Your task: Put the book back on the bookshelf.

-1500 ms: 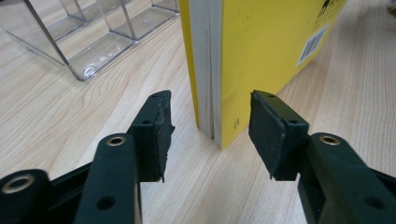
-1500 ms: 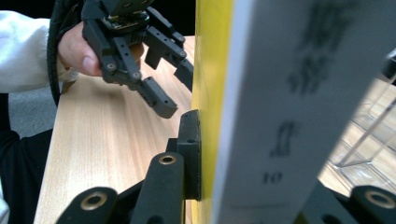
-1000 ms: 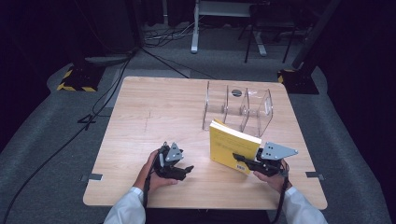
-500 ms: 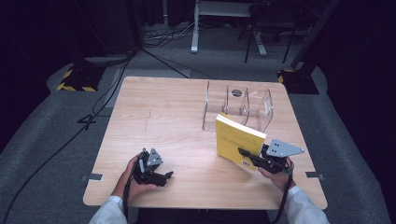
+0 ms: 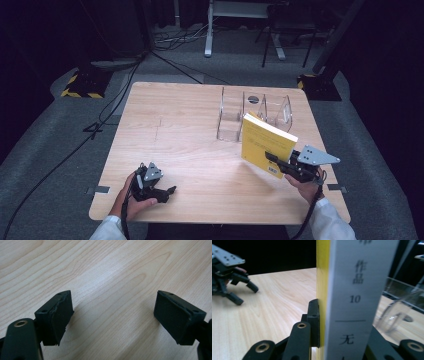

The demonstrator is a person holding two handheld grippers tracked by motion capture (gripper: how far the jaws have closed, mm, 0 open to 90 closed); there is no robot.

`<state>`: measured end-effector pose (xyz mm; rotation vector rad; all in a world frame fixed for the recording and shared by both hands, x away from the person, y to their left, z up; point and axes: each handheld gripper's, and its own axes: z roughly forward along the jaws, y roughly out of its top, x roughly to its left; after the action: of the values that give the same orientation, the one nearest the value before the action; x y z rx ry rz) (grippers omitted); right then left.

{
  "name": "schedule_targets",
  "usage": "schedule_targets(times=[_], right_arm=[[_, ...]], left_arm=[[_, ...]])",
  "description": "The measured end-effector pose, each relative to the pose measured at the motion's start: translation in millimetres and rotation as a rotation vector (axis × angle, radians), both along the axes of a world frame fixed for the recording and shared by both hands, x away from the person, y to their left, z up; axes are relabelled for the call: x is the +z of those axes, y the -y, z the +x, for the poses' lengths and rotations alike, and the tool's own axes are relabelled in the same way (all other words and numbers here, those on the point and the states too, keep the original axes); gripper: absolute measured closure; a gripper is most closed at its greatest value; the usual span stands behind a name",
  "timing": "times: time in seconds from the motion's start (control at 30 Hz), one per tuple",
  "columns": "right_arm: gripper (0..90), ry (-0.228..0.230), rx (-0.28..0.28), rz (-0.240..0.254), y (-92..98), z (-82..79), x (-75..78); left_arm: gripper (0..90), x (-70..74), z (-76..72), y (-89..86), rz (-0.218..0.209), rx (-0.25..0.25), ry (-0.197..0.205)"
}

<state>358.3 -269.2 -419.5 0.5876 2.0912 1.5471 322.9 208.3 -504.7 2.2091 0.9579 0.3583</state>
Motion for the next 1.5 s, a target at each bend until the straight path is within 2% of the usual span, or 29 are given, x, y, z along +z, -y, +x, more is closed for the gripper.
schedule_targets(times=[0.1,0.27,0.53,0.63,0.9,1.0,1.2,1.5], right_arm=[[75.6,0.02,-0.039,0.0,7.2,-0.3,6.4],[75.6,0.049,-0.104,0.036,23.1,-1.7,19.7],[75.7,0.093,-0.238,0.063,44.2,1.0,39.9],[75.7,0.088,-0.261,0.065,46.6,6.0,46.1],[75.7,0.075,-0.339,0.052,42.4,28.8,51.3],[75.7,0.07,-0.368,0.048,38.3,39.5,51.8],[75.7,0.054,-0.42,0.019,30.5,59.9,50.3],[75.6,0.022,-0.46,0.008,18.2,83.4,41.9]], left_arm=[[15.9,0.1,-0.4,0.0,0.001,0.004,-0.003],[15.9,-0.1,-0.6,0.2,0.002,0.004,0.003],[15.9,-0.1,-0.7,0.2,0.002,0.007,0.001],[15.9,-0.2,-0.6,0.3,0.0,0.007,0.001],[15.9,0.3,-0.4,2.1,0.012,0.011,0.007],[15.9,-0.2,-0.6,3.8,0.0,0.016,0.002],[15.9,0.0,-0.4,3.9,0.006,0.012,0.006],[15.9,0.2,-0.9,6.0,0.006,-0.001,0.003]])
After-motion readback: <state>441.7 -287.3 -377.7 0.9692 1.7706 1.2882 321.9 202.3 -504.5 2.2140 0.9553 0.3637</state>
